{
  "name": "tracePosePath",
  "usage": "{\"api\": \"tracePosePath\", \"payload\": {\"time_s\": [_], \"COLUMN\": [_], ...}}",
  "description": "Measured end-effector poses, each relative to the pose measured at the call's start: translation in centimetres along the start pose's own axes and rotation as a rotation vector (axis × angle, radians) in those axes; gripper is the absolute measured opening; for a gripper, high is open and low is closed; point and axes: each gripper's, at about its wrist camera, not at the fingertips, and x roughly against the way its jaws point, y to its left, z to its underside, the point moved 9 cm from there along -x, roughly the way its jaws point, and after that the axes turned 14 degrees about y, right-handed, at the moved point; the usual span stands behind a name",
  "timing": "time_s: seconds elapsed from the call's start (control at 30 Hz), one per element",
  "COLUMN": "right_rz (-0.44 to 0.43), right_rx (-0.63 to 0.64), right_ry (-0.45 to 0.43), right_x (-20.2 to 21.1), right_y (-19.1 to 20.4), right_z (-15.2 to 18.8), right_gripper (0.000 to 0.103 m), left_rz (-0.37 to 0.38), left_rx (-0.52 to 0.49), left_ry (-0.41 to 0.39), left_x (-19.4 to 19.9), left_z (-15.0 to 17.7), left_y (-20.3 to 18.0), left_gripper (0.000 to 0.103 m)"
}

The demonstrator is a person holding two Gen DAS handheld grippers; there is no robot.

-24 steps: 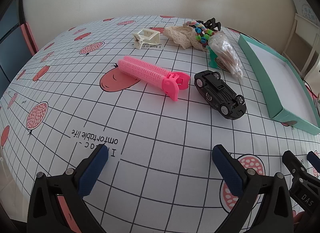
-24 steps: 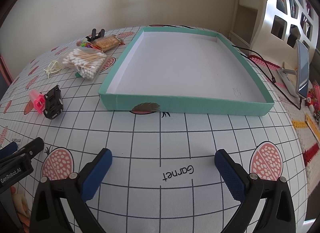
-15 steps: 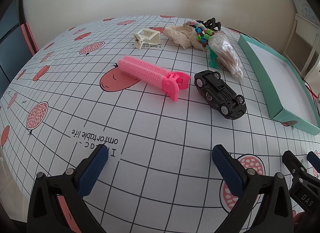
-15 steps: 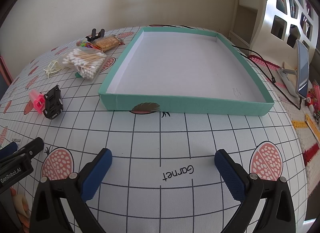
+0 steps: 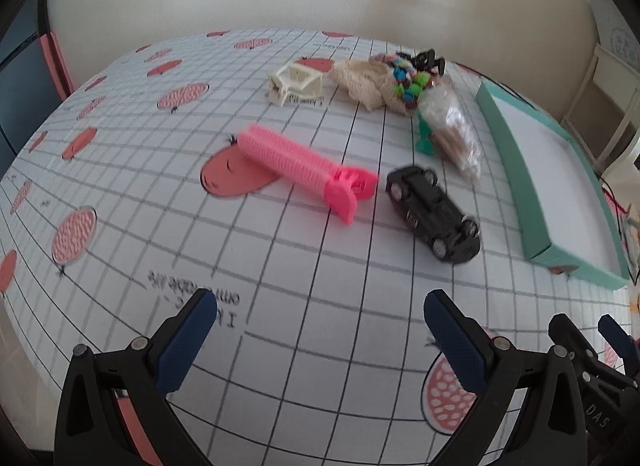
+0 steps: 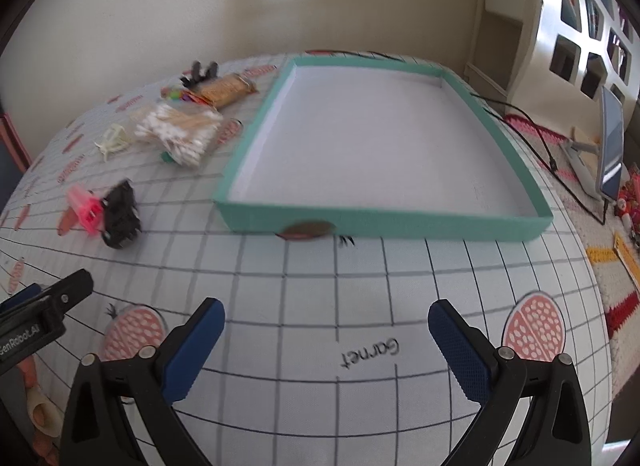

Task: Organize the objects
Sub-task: 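Move the left tool toward the pink roller clip while the right tool approaches the black toy car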

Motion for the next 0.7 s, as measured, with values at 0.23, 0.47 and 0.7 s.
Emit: {"api": "tracePosePath", "payload": {"time_s": [0.23, 0.47, 0.7], "right_rz": [-0.041, -0.089, -0.105], "right_rx": [0.110, 0.197, 0.275], "right_ry": [-0.059, -0.062, -0.033], "right_x": [4.6, 8.5, 8.4], "right_y": [3.7, 6.9, 9.5], "right_z": [-4.2, -8.5, -10.9], "right_gripper": [0.103, 0.103, 0.102], "left_rz": [-0.018, -0.022, 0.003], "left_rx": [-0.010, -0.016, 0.060], "left_ry": [0.001, 0.043, 0.113], "left_x": [4.1, 6.1, 5.2], "left_z": [-4.6, -8.8, -11.5], "left_y": [0.5, 1.8, 4.6], "left_gripper": [0.103, 0.103, 0.103]}}
